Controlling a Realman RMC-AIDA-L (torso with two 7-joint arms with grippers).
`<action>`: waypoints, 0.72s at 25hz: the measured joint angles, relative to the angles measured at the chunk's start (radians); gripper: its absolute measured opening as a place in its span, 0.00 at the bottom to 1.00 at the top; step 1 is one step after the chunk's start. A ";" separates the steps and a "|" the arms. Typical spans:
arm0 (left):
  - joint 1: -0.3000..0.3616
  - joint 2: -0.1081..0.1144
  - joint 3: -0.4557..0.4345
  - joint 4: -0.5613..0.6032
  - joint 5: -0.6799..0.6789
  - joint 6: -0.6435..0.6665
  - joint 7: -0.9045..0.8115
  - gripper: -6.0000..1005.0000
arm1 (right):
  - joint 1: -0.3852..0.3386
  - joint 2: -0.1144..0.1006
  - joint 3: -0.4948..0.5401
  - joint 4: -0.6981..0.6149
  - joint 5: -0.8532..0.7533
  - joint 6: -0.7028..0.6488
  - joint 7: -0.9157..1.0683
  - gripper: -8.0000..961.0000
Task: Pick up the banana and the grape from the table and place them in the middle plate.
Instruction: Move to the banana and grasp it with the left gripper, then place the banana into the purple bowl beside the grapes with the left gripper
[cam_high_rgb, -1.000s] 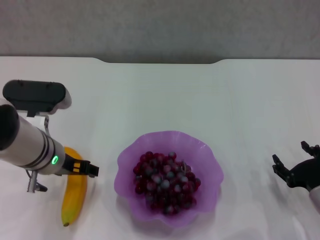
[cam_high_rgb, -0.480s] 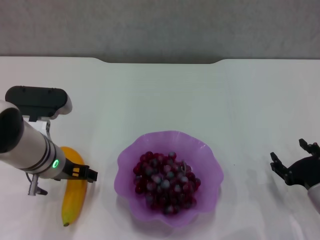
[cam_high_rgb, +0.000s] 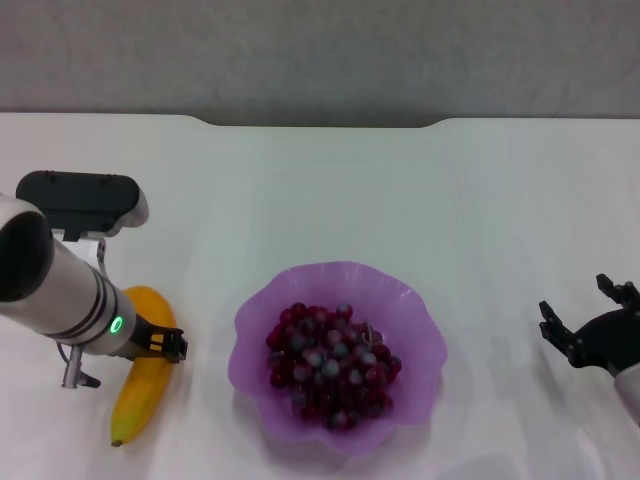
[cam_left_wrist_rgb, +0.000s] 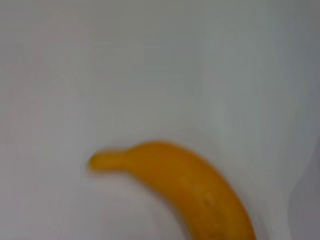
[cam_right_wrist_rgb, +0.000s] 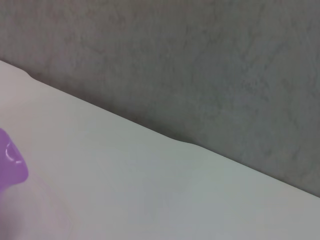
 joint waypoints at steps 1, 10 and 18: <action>0.000 0.000 -0.002 0.000 0.000 0.000 0.000 0.73 | 0.000 0.000 0.000 0.000 0.000 0.000 0.000 0.86; 0.006 0.002 0.002 -0.022 -0.001 0.001 0.002 0.50 | 0.000 0.000 0.000 0.000 0.000 0.005 0.000 0.86; 0.102 0.009 -0.077 -0.385 -0.027 -0.193 0.116 0.50 | -0.001 0.000 0.000 -0.007 0.000 0.007 0.000 0.86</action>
